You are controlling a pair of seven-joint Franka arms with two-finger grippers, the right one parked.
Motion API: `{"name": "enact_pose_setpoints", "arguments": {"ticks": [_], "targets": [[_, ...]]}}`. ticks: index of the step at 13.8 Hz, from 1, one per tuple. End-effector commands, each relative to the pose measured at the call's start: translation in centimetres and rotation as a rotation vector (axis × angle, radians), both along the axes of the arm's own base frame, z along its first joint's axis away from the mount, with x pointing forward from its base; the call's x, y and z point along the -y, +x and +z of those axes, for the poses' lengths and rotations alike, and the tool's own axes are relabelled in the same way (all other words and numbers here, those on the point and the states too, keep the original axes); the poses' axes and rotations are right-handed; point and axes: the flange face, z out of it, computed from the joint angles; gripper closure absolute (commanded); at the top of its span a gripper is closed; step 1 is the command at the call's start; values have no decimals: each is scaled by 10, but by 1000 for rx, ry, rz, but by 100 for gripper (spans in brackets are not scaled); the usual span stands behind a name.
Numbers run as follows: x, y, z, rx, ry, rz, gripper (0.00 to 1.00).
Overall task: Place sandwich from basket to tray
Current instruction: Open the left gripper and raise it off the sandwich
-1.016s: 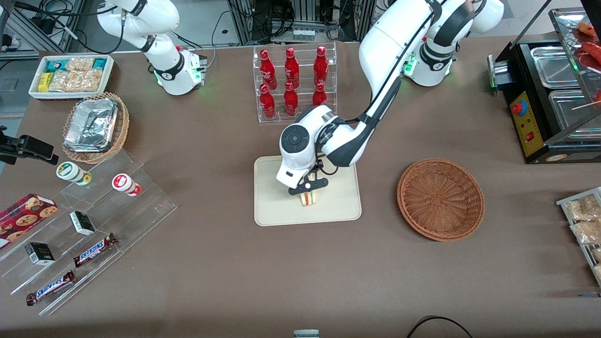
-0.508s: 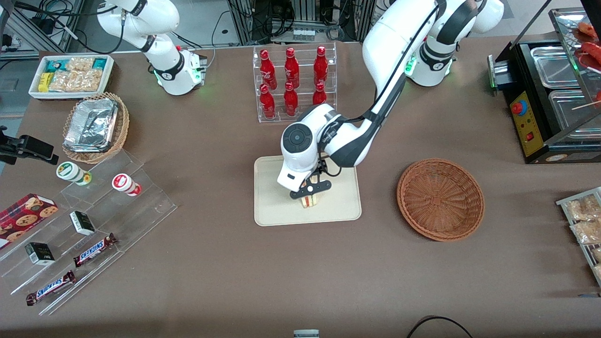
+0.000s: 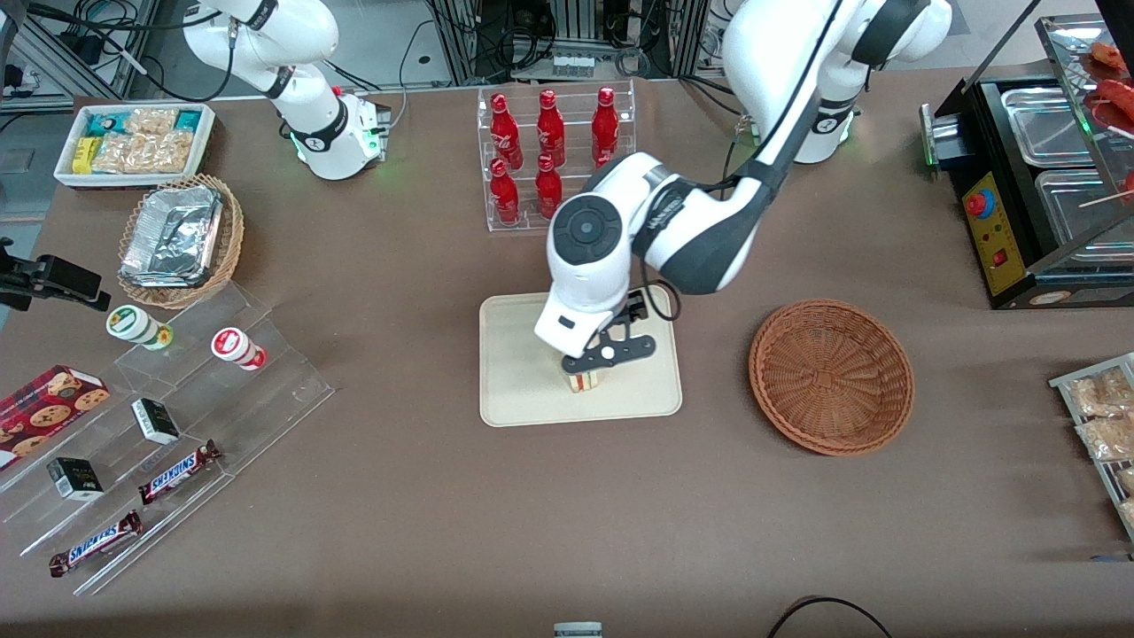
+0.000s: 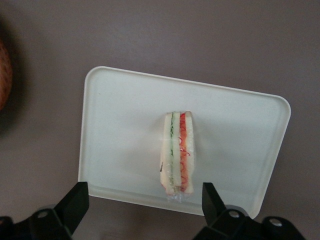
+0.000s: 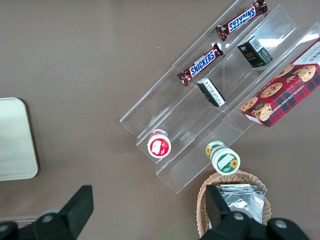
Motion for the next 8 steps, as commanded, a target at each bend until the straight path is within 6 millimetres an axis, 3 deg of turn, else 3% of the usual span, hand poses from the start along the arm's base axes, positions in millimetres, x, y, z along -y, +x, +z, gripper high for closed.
{"name": "enact_pose_setpoints", "arguments": {"ticks": [1, 8], "targets": [[-49, 18, 20, -37, 25, -26, 0], [-205, 36, 38, -108, 13, -238, 0]]}}
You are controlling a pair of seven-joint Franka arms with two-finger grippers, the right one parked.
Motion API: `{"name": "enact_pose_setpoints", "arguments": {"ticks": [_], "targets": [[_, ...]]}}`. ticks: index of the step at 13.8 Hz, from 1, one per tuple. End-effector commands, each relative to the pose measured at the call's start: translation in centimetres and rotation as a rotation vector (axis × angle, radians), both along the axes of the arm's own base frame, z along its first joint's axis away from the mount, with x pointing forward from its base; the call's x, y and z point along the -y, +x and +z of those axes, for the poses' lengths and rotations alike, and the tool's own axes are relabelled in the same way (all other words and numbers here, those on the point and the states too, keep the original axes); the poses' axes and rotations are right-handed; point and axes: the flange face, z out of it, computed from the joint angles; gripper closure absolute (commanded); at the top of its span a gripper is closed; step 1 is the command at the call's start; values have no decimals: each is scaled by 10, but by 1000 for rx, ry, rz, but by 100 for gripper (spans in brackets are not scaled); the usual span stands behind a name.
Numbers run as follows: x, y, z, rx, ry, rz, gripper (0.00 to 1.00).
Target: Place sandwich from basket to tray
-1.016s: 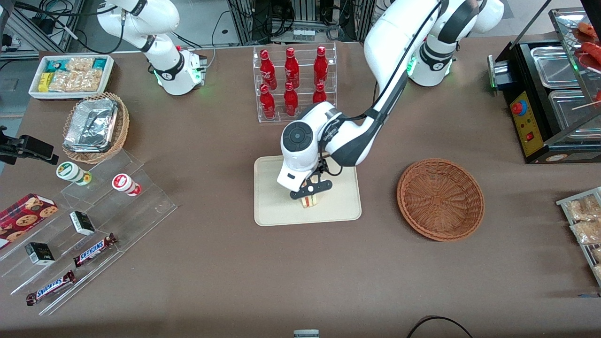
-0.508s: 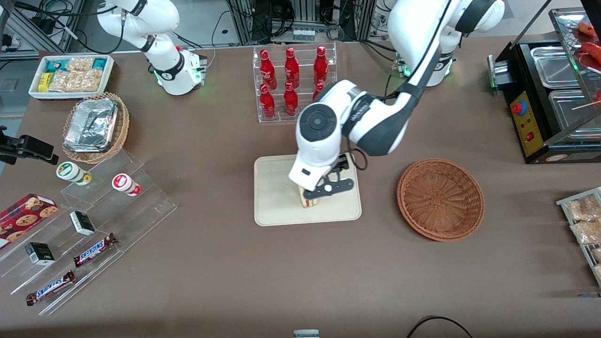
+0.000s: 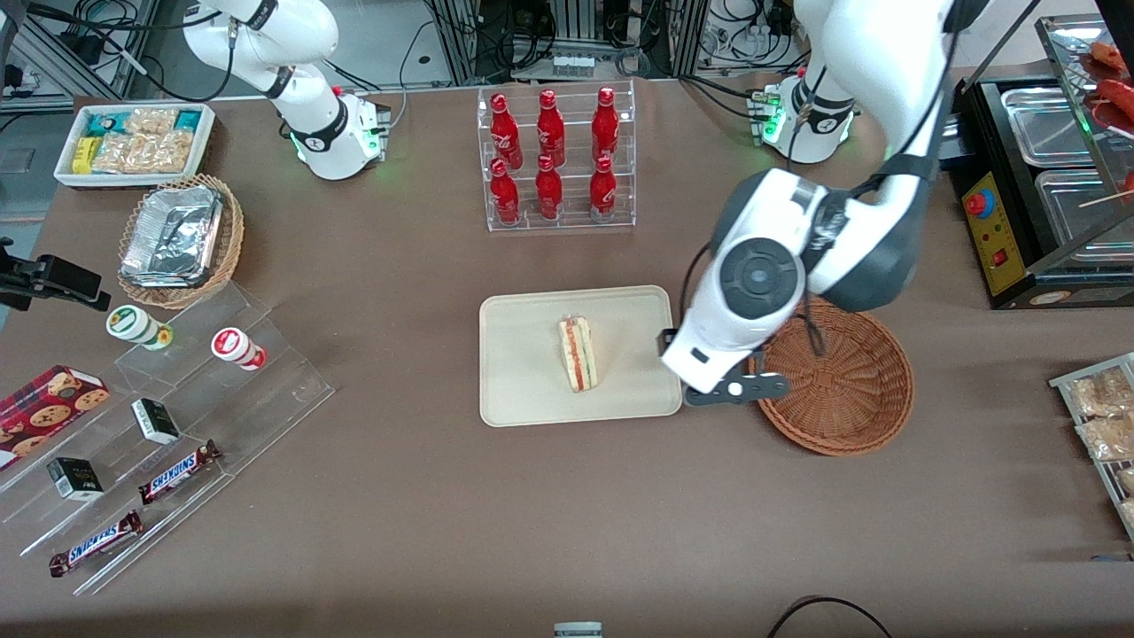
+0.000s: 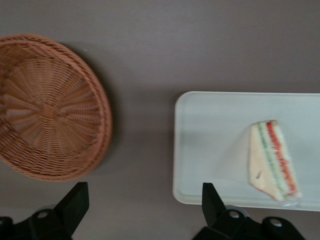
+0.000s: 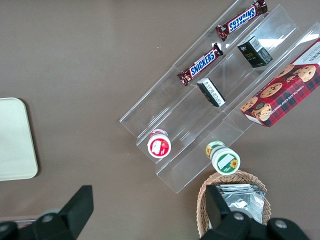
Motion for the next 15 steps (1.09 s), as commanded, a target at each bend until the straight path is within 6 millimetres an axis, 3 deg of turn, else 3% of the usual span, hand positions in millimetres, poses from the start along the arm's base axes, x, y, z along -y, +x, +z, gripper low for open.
{"name": "enact_pose_setpoints", "arguments": {"ticks": [1, 3, 9, 15], "targets": [[-50, -19, 12, -20, -8, -117, 0], [-102, -24, 25, -10, -25, -152, 0], [-196, -46, 69, 2, -60, -287, 0], [-246, -71, 125, 5, -72, -334, 0]]}}
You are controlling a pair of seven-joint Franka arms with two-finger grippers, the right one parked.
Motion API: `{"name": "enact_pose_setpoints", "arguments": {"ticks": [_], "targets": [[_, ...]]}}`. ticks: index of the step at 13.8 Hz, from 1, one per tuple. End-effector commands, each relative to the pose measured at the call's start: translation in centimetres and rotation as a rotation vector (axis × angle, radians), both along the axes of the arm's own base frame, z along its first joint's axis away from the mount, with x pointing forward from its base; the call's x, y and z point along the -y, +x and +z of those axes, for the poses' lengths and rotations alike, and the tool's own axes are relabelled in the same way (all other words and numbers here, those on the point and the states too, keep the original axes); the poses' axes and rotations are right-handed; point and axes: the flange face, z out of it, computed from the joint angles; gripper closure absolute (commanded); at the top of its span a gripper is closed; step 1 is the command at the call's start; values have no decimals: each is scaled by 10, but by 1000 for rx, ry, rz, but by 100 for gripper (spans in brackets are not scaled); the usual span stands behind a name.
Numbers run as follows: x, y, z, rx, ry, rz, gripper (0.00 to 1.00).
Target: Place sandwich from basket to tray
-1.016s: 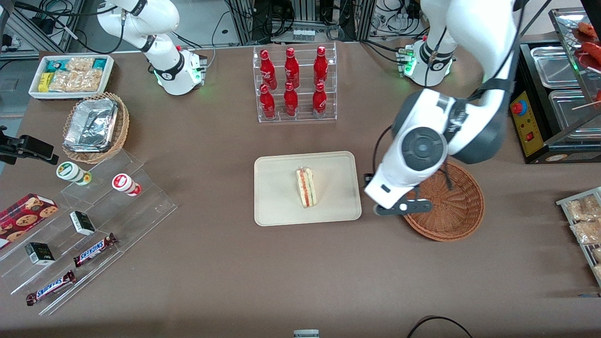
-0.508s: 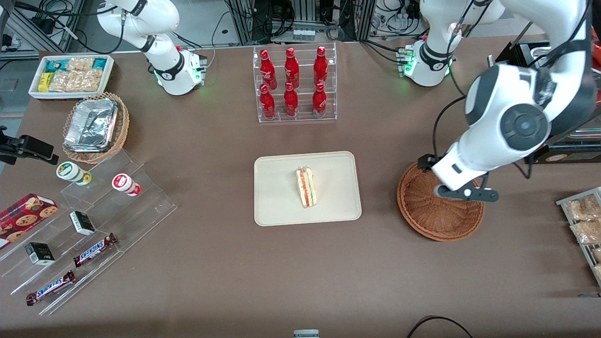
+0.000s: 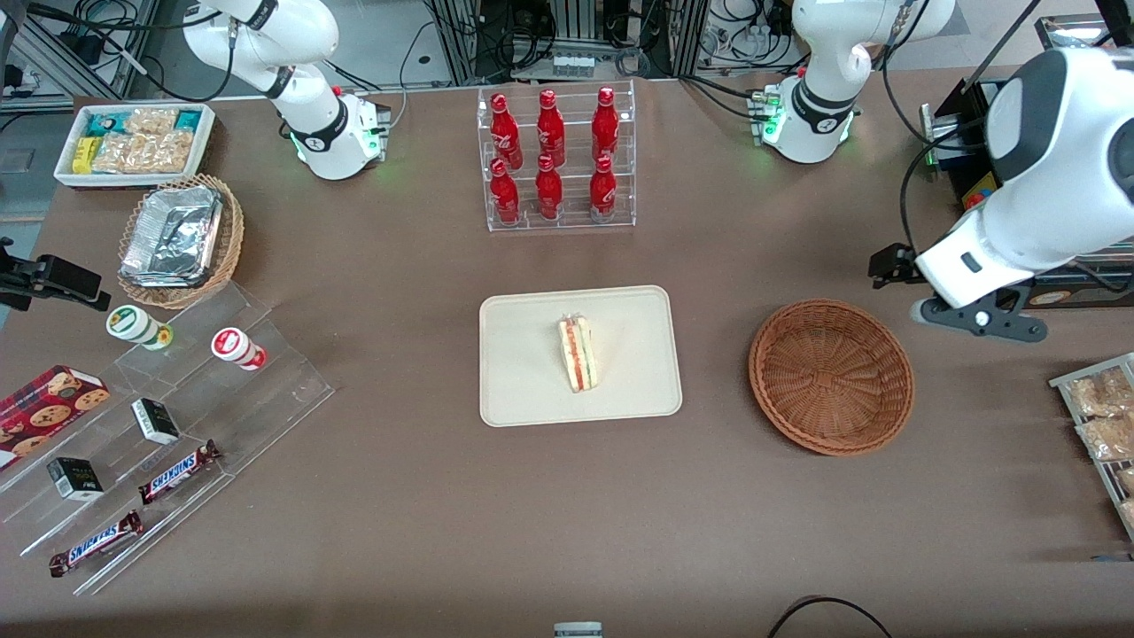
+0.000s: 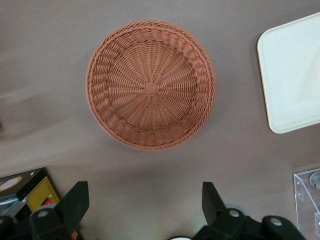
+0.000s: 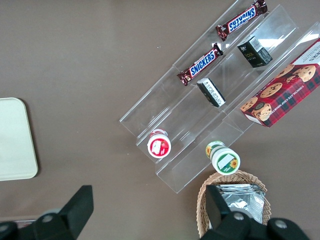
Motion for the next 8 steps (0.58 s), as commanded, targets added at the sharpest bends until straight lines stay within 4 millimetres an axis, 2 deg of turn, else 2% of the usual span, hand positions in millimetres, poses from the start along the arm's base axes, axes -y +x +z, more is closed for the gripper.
{"name": "enact_pose_setpoints", "arguments": {"ticks": [1, 5, 8], "targets": [[-17, -22, 29, 11, 2, -39, 0], [-30, -26, 57, 20, 3, -21, 0], [-32, -29, 64, 34, 3, -17, 0]]}}
